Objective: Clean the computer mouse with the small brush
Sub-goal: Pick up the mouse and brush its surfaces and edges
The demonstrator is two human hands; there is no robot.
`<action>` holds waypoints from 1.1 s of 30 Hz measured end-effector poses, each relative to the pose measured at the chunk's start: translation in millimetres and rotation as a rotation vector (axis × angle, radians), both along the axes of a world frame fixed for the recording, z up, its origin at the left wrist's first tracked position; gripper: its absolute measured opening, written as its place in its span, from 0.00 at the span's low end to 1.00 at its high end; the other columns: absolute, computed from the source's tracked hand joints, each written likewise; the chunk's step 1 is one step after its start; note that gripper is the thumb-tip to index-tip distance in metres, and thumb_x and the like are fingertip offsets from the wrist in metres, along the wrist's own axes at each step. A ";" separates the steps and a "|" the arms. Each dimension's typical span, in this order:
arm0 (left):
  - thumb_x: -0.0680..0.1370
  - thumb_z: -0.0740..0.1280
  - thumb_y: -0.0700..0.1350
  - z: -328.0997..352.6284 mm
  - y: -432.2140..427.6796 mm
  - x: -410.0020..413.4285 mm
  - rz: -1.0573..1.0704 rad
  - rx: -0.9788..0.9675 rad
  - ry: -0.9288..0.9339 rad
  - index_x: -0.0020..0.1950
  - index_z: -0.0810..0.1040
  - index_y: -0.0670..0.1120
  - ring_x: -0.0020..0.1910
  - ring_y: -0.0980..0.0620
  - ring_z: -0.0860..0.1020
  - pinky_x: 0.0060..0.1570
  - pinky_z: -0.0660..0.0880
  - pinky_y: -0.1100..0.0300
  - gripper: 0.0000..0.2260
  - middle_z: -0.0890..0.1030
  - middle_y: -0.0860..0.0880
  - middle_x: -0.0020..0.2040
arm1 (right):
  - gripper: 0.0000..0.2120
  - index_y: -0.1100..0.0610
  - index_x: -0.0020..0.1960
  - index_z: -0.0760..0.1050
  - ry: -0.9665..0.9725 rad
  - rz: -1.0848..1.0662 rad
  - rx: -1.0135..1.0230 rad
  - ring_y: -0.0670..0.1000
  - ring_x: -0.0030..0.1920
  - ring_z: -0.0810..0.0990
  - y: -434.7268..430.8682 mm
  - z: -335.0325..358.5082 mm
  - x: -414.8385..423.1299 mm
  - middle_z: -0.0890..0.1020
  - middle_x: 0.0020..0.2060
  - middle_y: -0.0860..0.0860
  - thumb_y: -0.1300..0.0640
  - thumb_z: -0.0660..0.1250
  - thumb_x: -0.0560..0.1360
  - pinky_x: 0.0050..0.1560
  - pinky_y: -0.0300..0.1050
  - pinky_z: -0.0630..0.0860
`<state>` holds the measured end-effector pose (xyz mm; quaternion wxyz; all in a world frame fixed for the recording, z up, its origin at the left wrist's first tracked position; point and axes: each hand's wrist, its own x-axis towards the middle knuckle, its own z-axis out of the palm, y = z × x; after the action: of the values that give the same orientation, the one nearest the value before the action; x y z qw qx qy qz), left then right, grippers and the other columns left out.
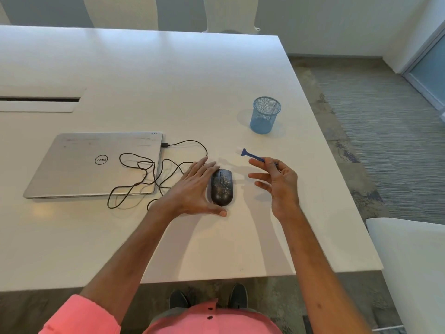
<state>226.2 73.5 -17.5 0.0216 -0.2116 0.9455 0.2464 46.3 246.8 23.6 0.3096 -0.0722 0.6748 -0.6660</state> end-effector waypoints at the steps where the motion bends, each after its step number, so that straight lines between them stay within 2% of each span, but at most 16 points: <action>1: 0.67 0.77 0.80 -0.3 0.9 0.2 0.003 -0.001 0.005 0.93 0.51 0.51 0.91 0.58 0.35 0.91 0.37 0.53 0.66 0.50 0.55 0.94 | 0.15 0.58 0.65 0.82 0.002 0.011 0.008 0.55 0.49 0.92 1.0 -0.4 -0.4 0.92 0.55 0.47 0.48 0.64 0.89 0.50 0.48 0.85; 6: 0.69 0.78 0.78 0.5 5.7 0.2 0.024 0.001 0.010 0.94 0.49 0.49 0.92 0.58 0.36 0.90 0.37 0.55 0.66 0.49 0.54 0.94 | 0.14 0.59 0.65 0.81 -0.011 0.086 0.006 0.55 0.54 0.92 7.9 -3.3 -3.2 0.91 0.56 0.50 0.50 0.66 0.88 0.57 0.51 0.85; 9: 0.69 0.79 0.78 1.1 6.9 0.1 0.043 0.009 0.020 0.93 0.52 0.50 0.92 0.58 0.37 0.91 0.39 0.54 0.65 0.51 0.54 0.94 | 0.14 0.61 0.63 0.82 -0.032 0.112 -0.026 0.55 0.55 0.91 11.0 -6.6 -4.7 0.92 0.55 0.53 0.51 0.68 0.87 0.60 0.50 0.84; 16: 0.70 0.84 0.70 3.2 17.7 1.3 0.108 0.063 0.065 0.90 0.58 0.50 0.93 0.56 0.42 0.92 0.49 0.49 0.58 0.55 0.53 0.92 | 0.17 0.62 0.62 0.83 0.042 0.163 0.051 0.53 0.45 0.91 16.4 -4.2 -7.2 0.92 0.50 0.52 0.48 0.67 0.88 0.46 0.44 0.83; 20: 0.69 0.85 0.66 3.7 31.2 6.0 0.160 0.096 0.129 0.88 0.59 0.52 0.92 0.59 0.43 0.92 0.52 0.50 0.56 0.56 0.55 0.91 | 0.16 0.58 0.56 0.83 0.110 0.152 0.142 0.48 0.35 0.88 20.9 -0.2 -8.4 0.91 0.42 0.49 0.46 0.66 0.88 0.36 0.40 0.80; 24: 0.69 0.87 0.63 5.8 53.2 16.4 0.175 0.107 0.208 0.87 0.60 0.53 0.92 0.60 0.44 0.90 0.52 0.54 0.55 0.56 0.57 0.92 | 0.14 0.54 0.53 0.82 0.161 0.169 0.179 0.47 0.31 0.84 29.5 5.4 -8.8 0.89 0.37 0.49 0.45 0.66 0.87 0.34 0.40 0.78; 28: 0.69 0.88 0.60 11.1 80.7 31.5 0.178 0.121 0.222 0.88 0.61 0.52 0.92 0.59 0.44 0.90 0.52 0.54 0.55 0.55 0.58 0.92 | 0.14 0.57 0.51 0.81 0.173 0.183 0.116 0.50 0.29 0.81 46.0 9.2 -1.8 0.87 0.35 0.51 0.48 0.67 0.88 0.30 0.38 0.75; 33: 0.68 0.88 0.54 15.3 107.3 53.3 0.149 0.144 0.219 0.88 0.60 0.53 0.92 0.61 0.45 0.90 0.54 0.53 0.54 0.54 0.61 0.92 | 0.12 0.58 0.48 0.77 0.162 0.183 0.056 0.53 0.29 0.79 68.7 13.2 22.8 0.82 0.33 0.53 0.52 0.66 0.88 0.29 0.42 0.70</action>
<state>279.5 180.8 -2.2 -0.0848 -0.2511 0.9038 0.3359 69.1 315.5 36.8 0.3157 -0.1784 0.7064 -0.6079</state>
